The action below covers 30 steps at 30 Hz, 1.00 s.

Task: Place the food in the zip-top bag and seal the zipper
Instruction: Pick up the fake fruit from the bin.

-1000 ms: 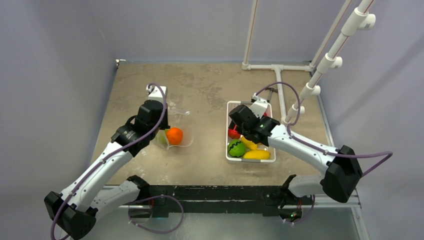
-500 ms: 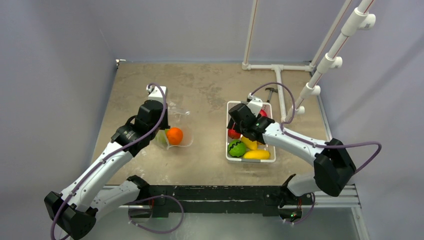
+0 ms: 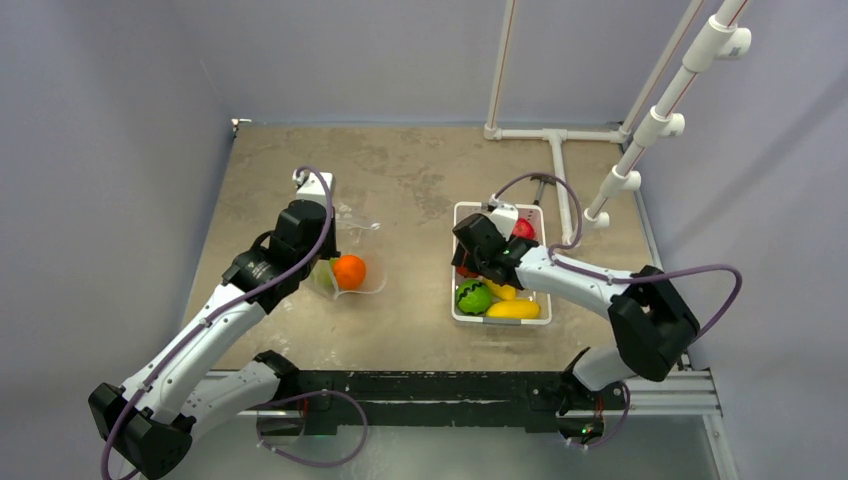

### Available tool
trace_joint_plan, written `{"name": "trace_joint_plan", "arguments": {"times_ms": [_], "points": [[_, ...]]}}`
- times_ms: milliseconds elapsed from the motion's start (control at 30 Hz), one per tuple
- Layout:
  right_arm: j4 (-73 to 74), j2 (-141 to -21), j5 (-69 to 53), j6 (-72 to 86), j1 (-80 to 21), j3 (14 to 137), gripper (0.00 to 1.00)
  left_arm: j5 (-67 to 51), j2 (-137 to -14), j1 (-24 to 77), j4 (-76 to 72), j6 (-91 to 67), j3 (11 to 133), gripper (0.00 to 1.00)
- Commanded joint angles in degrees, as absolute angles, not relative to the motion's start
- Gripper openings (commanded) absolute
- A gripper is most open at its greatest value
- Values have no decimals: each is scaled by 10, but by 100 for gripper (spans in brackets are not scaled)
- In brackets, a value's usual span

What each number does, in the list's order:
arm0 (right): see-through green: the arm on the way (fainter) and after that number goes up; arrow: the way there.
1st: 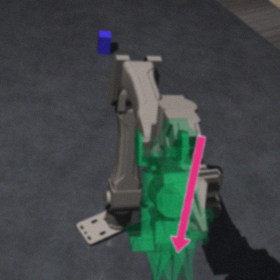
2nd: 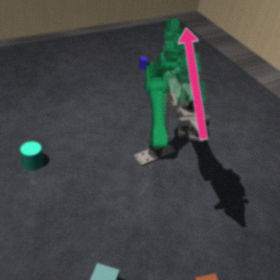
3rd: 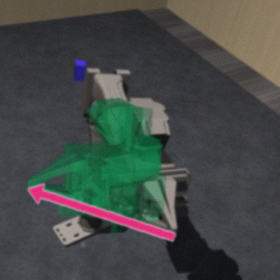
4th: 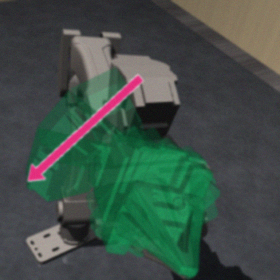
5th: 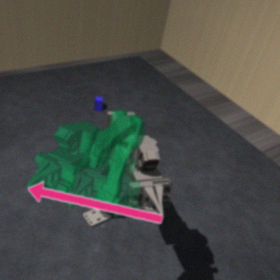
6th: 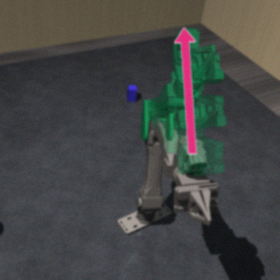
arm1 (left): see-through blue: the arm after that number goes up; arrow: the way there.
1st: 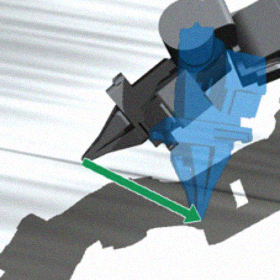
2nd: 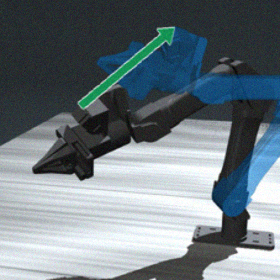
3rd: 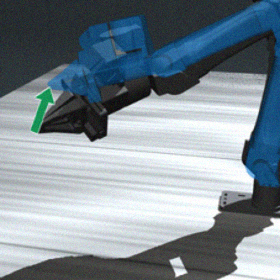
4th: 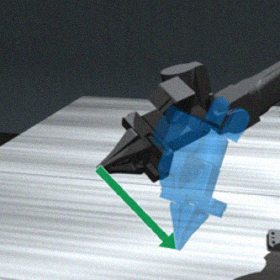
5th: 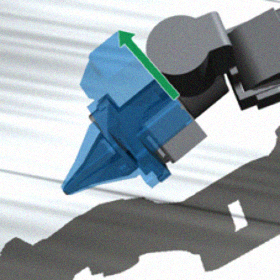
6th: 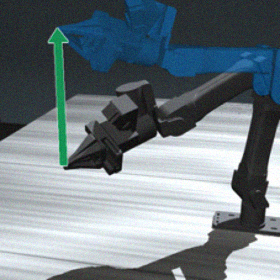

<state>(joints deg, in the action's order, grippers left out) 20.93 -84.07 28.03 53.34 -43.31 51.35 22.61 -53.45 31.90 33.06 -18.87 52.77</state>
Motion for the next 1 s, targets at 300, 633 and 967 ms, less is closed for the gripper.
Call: {"name": "trace_joint_plan", "arguments": {"times_ms": [300,633,967], "points": [[189,-870,285,554,-430,496,35,220,-527,319,312,-186,528,0],[254,-828,329,574,-429,545,0,221,-527,319,312,-186,529,0],[260,-752,329,531,-431,593,0,222,-527,319,312,-187,528,0]]}}
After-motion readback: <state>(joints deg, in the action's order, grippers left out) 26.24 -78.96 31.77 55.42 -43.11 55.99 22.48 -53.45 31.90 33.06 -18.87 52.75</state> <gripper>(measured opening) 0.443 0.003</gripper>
